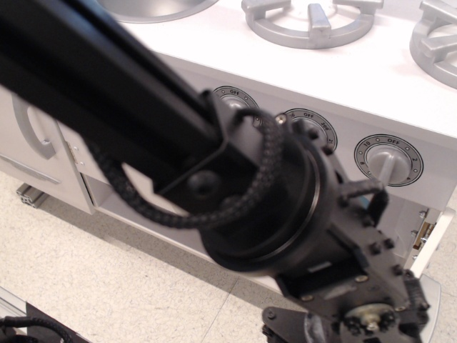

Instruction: Close oven

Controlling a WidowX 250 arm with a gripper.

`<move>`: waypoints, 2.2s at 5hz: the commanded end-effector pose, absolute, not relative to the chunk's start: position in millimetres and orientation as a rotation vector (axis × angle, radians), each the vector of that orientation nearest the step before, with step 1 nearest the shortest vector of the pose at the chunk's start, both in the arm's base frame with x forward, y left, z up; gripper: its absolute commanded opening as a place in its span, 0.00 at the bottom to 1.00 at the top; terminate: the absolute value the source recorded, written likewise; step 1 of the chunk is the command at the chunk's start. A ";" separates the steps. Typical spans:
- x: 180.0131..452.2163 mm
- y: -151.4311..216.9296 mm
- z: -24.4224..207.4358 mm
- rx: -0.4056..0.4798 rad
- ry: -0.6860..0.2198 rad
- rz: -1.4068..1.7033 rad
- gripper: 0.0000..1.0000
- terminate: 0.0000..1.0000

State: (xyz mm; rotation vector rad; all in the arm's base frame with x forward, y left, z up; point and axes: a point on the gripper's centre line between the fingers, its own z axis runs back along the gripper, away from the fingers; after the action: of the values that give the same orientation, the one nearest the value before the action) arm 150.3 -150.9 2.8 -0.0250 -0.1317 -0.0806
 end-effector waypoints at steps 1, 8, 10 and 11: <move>172.6 -121.0 22.1 -0.012 -0.143 -0.003 1.00 0.00; 195.3 -82.3 -8.1 0.099 -0.076 0.169 1.00 0.00; 219.6 -64.8 -11.8 0.114 -0.117 0.263 1.00 0.00; 231.9 -59.9 -7.8 0.105 -0.152 0.283 1.00 0.00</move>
State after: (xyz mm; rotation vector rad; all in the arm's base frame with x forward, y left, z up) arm 227.0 -58.8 -18.2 0.1167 -0.1227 0.2822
